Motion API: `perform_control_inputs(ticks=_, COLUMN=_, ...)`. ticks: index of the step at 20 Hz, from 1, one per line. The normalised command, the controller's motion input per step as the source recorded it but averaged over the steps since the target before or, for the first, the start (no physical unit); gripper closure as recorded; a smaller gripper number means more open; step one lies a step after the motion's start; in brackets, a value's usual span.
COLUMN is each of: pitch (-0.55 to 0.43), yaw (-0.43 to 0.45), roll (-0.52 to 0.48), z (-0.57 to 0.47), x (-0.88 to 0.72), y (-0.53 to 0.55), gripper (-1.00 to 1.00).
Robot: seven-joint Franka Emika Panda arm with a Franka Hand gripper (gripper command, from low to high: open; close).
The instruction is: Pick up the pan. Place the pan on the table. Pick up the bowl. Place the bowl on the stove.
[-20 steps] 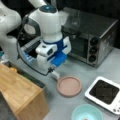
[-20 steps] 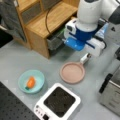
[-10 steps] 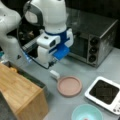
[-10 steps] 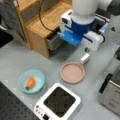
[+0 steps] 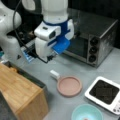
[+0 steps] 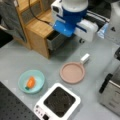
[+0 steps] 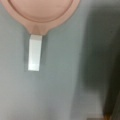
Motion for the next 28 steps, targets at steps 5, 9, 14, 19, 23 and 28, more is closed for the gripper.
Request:
perform_control_inputs(ticks=5, pitch=0.339, yaw=0.072, roll=0.068, z=0.26, x=0.65, y=-0.4, gripper=-1.0)
perform_control_inputs(ticks=9, pitch=0.328, yaw=0.108, roll=0.062, z=0.22, x=0.67, y=-0.37, gripper=-1.0)
perform_control_inputs(ticks=14, pitch=0.313, yaw=0.108, roll=0.072, z=0.18, x=0.65, y=-0.32, gripper=-1.0)
perform_control_inputs(ticks=19, pitch=0.299, yaw=0.091, roll=0.117, z=0.16, x=0.71, y=-0.36, gripper=-1.0)
perform_control_inputs(ticks=23, pitch=0.261, yaw=0.065, roll=0.154, z=0.09, x=0.8, y=-0.42, gripper=-1.0)
perform_control_inputs(ticks=28, pitch=0.253, yaw=0.049, roll=0.182, z=0.06, x=0.67, y=-0.37, gripper=-1.0)
